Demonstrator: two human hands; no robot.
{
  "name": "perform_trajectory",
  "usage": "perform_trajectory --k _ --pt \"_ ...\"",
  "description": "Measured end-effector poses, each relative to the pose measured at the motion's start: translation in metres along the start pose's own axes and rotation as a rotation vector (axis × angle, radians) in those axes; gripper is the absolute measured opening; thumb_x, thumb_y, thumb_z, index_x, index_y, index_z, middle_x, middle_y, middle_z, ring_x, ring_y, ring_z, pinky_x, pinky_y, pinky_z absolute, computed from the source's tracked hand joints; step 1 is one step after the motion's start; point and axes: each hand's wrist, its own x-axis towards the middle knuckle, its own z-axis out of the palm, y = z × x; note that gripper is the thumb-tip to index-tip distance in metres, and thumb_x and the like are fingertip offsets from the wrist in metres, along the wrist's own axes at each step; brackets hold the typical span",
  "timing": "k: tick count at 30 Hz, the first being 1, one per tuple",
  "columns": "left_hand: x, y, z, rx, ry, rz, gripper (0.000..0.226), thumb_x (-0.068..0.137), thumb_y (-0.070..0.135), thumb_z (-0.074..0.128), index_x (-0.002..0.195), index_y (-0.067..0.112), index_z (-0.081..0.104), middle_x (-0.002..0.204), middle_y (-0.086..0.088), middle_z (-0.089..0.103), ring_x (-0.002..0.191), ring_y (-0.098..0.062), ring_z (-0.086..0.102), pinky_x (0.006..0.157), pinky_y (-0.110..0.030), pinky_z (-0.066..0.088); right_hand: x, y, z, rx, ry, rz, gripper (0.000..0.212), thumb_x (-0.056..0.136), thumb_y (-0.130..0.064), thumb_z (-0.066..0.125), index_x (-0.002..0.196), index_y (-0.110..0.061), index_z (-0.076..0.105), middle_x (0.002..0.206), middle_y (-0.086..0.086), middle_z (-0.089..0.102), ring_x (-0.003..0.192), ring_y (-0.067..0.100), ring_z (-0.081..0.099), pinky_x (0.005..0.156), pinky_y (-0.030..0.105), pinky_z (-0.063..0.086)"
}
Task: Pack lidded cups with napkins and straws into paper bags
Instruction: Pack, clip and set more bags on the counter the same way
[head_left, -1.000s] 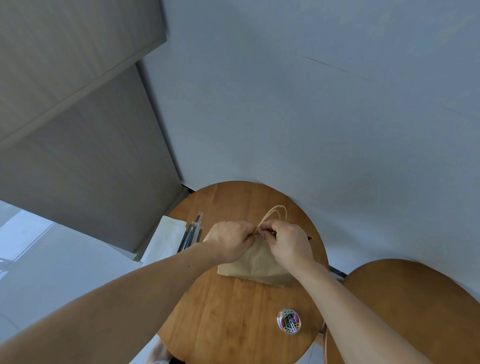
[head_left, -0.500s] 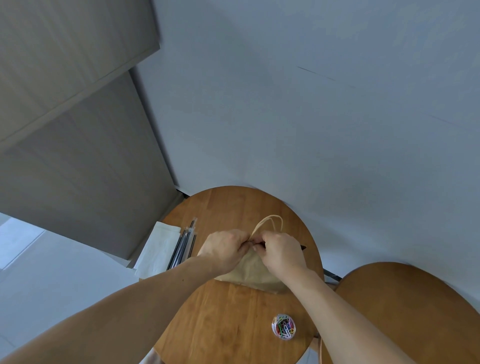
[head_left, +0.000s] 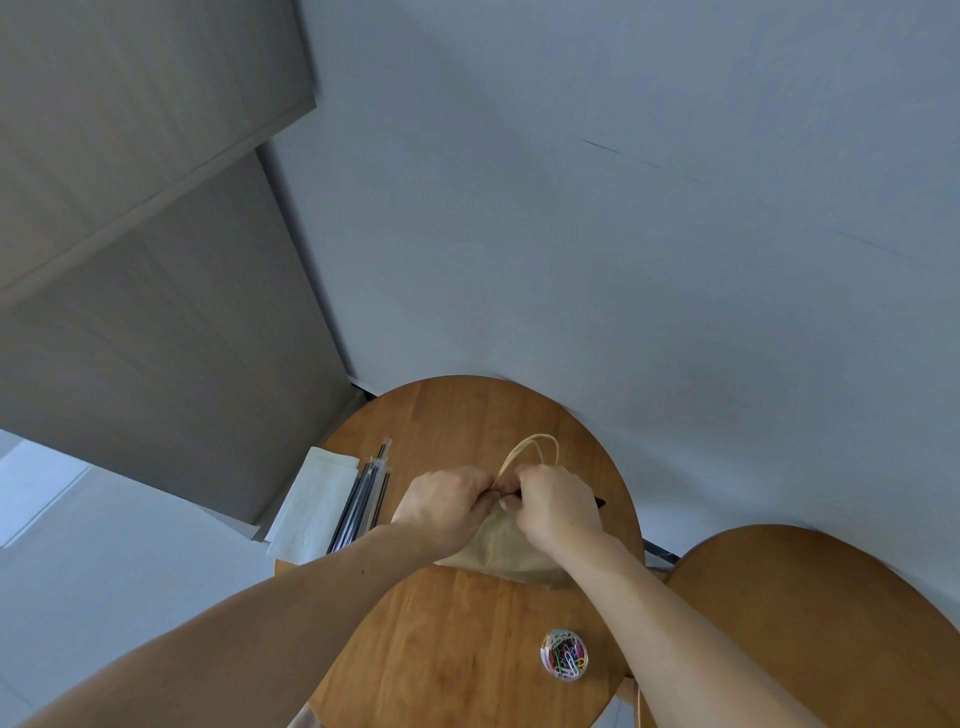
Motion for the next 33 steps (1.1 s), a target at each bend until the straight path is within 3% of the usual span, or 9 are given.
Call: perform_trajectory --k 11,14,17,20,22,24,26,29,33 --pt "0.003 0.003 -0.012 0.005 -0.034 -0.036 0.018 0.093 0.038 0.054 0.102 0.034 0.069 0.091 0.012 0.070 0.080 -0.010 0.062 0.059 -0.020 0.038 -0.011 0.002 -0.006 0.056 0.086 -0.057 0.021 0.095 -0.036 0.060 0.106 -0.021 0.069 0.096 -0.005 0.071 0.086 0.016 0.066 0.075 0.034 0.055" --pt "0.000 -0.006 -0.024 0.010 -0.002 -0.118 0.023 0.086 0.044 0.061 0.105 0.035 0.067 0.099 0.015 0.068 0.090 -0.009 0.062 0.068 -0.022 0.046 -0.031 0.012 -0.018 0.281 0.343 -0.179 0.018 0.088 -0.028 0.071 0.104 -0.020 0.073 0.099 -0.010 0.071 0.086 0.003 0.066 0.076 0.024 0.055" --pt "-0.010 -0.028 -0.035 0.016 -0.071 -0.191 0.055 0.077 0.037 0.067 0.130 0.033 0.056 0.123 0.014 0.059 0.113 -0.009 0.054 0.085 -0.022 0.045 -0.046 0.039 -0.028 0.285 0.587 -0.215 0.028 0.082 -0.040 0.070 0.105 -0.023 0.069 0.099 -0.016 0.064 0.072 -0.014 0.052 0.061 0.006 0.042" --pt "-0.018 -0.049 -0.039 -0.024 -0.169 -0.290 0.074 0.075 0.036 0.072 0.143 0.034 0.042 0.136 0.011 0.047 0.120 -0.017 0.052 0.095 -0.034 0.050 -0.052 0.077 -0.028 0.331 0.319 -0.010 0.081 0.068 -0.067 0.069 0.138 -0.037 0.041 0.125 -0.022 0.043 0.090 -0.011 0.046 0.075 0.016 0.043" --pt "-0.019 -0.054 -0.035 -0.078 -0.227 -0.342 0.063 0.079 0.033 0.073 0.137 0.033 0.048 0.127 0.009 0.053 0.107 -0.017 0.061 0.084 -0.031 0.054 -0.054 0.095 -0.019 0.310 0.024 0.038 0.105 0.061 -0.070 0.076 0.147 -0.048 0.021 0.137 -0.029 0.026 0.115 -0.007 0.037 0.095 0.025 0.042" --pt "-0.016 -0.053 -0.028 -0.086 -0.269 -0.348 0.035 0.083 0.029 0.069 0.117 0.026 0.061 0.103 0.005 0.065 0.089 -0.018 0.066 0.071 -0.029 0.055 -0.052 0.100 -0.005 0.285 -0.119 0.027 0.095 0.068 -0.060 0.079 0.145 -0.049 0.026 0.137 -0.030 0.030 0.122 -0.003 0.038 0.100 0.026 0.040" --pt "-0.015 -0.049 -0.023 -0.072 -0.270 -0.359 0.007 0.090 0.026 0.063 0.096 0.024 0.063 0.089 -0.001 0.067 0.083 -0.023 0.067 0.070 -0.035 0.054 -0.048 0.101 0.007 0.341 -0.072 0.069 0.057 0.080 -0.047 0.076 0.129 -0.041 0.048 0.122 -0.026 0.052 0.115 0.005 0.054 0.089 0.024 0.046" --pt "-0.019 -0.047 -0.026 -0.007 -0.269 -0.367 0.016 0.098 0.032 0.055 0.083 0.027 0.057 0.083 -0.001 0.063 0.081 -0.022 0.064 0.067 -0.033 0.050 -0.041 0.095 0.014 0.333 0.033 0.137 0.019 0.089 -0.038 0.069 0.100 -0.023 0.064 0.090 -0.012 0.067 0.084 0.013 0.064 0.075 0.035 0.053" --pt "-0.026 -0.045 -0.040 0.007 -0.200 -0.359 0.034 0.101 0.040 0.047 0.078 0.018 0.055 0.098 -0.012 0.059 0.090 -0.031 0.063 0.070 -0.037 0.047 -0.041 0.080 0.006 0.235 0.164 0.170 0.019 0.094 -0.039 0.062 0.089 -0.020 0.064 0.076 -0.003 0.067 0.071 0.018 0.061 0.068 0.040 0.052"
